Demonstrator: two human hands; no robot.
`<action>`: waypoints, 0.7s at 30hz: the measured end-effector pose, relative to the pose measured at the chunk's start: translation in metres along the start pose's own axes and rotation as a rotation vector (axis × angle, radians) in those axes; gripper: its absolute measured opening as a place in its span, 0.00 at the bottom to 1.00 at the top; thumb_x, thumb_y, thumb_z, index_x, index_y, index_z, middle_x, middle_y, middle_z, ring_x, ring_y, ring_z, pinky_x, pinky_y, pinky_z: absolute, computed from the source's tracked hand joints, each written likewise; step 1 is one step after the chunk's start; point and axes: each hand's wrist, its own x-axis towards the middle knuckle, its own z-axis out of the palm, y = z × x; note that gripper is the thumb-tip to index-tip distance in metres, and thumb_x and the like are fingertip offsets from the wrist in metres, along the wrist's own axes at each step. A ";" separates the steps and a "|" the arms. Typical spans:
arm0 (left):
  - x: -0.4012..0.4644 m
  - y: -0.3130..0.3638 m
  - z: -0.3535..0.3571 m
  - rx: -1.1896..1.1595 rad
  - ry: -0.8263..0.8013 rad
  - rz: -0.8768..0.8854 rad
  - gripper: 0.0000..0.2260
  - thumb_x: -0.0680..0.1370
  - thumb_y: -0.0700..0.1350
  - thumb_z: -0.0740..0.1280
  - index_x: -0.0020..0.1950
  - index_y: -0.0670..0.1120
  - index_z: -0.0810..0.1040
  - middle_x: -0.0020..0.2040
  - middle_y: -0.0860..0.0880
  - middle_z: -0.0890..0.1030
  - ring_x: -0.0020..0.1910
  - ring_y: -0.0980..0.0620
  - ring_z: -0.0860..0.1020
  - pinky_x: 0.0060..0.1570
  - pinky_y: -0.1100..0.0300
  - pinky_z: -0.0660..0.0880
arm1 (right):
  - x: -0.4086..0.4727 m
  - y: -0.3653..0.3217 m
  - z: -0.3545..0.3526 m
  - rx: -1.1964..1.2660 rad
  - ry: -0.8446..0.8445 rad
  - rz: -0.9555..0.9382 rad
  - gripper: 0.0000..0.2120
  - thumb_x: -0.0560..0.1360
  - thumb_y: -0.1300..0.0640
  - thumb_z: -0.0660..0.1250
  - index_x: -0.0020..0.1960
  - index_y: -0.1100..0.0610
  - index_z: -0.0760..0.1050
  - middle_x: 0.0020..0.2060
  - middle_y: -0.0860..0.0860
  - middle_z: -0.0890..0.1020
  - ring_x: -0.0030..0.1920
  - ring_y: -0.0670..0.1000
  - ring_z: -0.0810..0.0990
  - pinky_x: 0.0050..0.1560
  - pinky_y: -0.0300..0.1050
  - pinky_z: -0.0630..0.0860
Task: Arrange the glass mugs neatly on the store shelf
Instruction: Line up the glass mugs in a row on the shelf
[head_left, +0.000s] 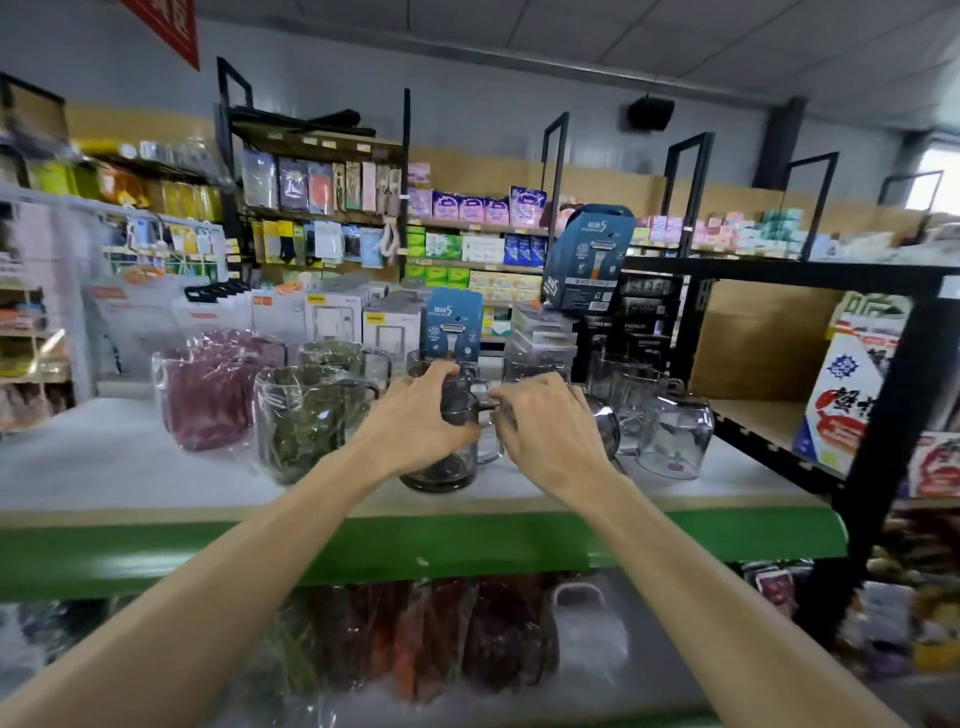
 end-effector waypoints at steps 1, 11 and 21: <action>0.002 0.004 -0.002 0.082 0.007 0.014 0.37 0.69 0.60 0.69 0.76 0.55 0.62 0.65 0.43 0.76 0.63 0.39 0.75 0.61 0.44 0.74 | -0.002 0.001 -0.006 0.027 0.016 -0.011 0.14 0.80 0.55 0.64 0.64 0.54 0.78 0.56 0.53 0.83 0.61 0.57 0.75 0.62 0.54 0.70; 0.030 0.078 0.033 0.310 -0.216 0.265 0.27 0.76 0.62 0.66 0.72 0.54 0.66 0.58 0.48 0.83 0.54 0.44 0.81 0.54 0.44 0.78 | -0.035 0.064 -0.050 0.093 0.003 0.086 0.04 0.78 0.54 0.65 0.49 0.54 0.72 0.45 0.50 0.77 0.47 0.54 0.73 0.45 0.51 0.74; 0.028 0.087 0.056 0.313 -0.190 0.226 0.30 0.74 0.62 0.68 0.73 0.55 0.62 0.51 0.50 0.81 0.47 0.49 0.78 0.50 0.51 0.78 | -0.060 0.101 -0.042 0.165 -0.292 0.025 0.15 0.75 0.38 0.67 0.47 0.51 0.78 0.47 0.48 0.79 0.47 0.49 0.78 0.50 0.51 0.79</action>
